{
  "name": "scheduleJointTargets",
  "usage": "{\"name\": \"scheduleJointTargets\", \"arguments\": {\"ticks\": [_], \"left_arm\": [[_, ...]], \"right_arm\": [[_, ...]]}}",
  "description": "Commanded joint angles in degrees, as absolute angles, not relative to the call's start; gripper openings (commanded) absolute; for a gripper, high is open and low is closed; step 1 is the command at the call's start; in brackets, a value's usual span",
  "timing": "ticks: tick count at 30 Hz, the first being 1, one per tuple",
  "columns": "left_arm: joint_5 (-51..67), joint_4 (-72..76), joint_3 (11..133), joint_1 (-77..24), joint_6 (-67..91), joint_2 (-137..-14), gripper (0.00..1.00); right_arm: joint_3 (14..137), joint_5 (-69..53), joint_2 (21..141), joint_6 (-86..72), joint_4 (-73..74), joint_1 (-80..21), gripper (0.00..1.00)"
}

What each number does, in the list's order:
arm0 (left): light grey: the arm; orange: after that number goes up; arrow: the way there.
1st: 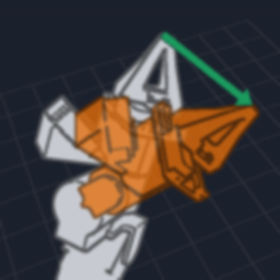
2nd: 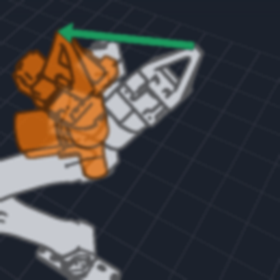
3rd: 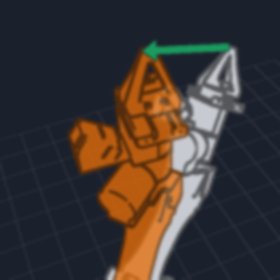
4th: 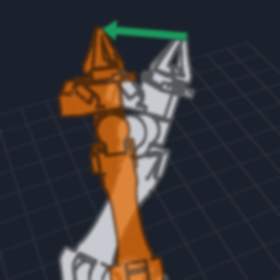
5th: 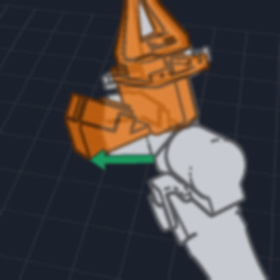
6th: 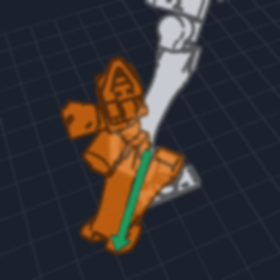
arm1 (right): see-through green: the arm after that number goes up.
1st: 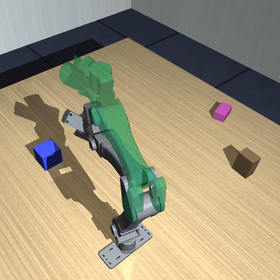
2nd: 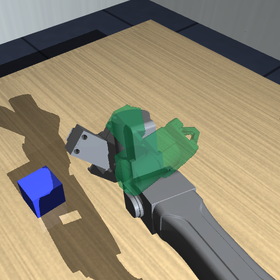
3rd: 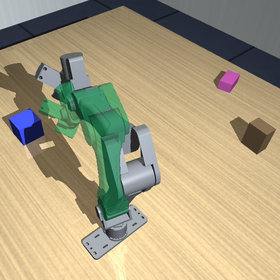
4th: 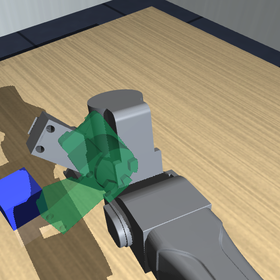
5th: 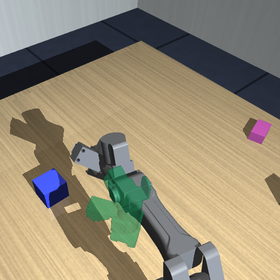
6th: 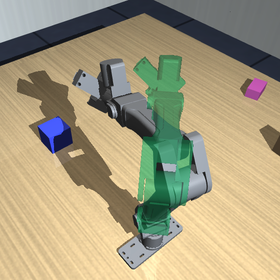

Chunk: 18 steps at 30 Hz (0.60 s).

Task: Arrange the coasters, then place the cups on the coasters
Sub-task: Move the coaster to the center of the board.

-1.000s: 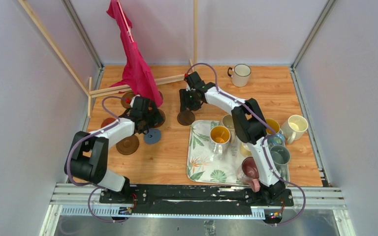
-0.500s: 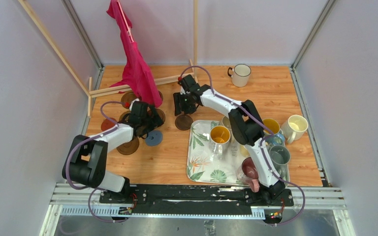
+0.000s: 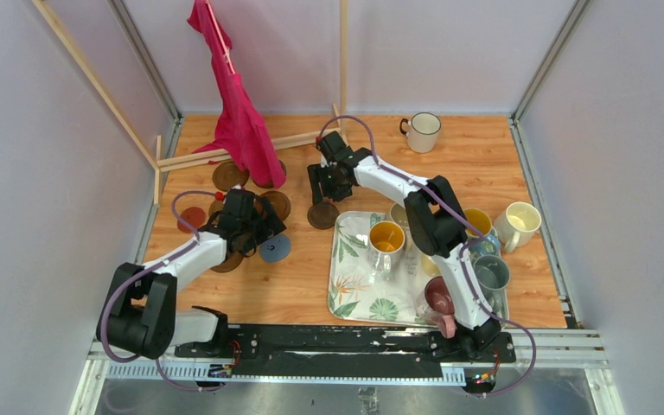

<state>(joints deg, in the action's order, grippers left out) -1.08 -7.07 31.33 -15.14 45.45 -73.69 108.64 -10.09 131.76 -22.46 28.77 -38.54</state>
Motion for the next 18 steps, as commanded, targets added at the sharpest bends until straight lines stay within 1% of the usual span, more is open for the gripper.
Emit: {"name": "scheduleJointTargets", "arguments": {"ticks": [1,6,18], "left_arm": [[-1.15,-13.02,32.96,-15.29,44.34,-70.61,1.00],[-1.31,-15.58,34.61,-15.29,43.67,-67.82,1.00],[-1.45,-18.43,36.98,-15.21,42.48,-66.07,1.00]], "right_arm": [[104.92,-7.86,128.16,-21.46,32.21,-38.42,0.64],[102.00,-8.50,127.33,-22.11,32.25,-38.49,0.59],[98.26,-8.89,126.28,-23.38,31.60,-42.41,0.54]]}}
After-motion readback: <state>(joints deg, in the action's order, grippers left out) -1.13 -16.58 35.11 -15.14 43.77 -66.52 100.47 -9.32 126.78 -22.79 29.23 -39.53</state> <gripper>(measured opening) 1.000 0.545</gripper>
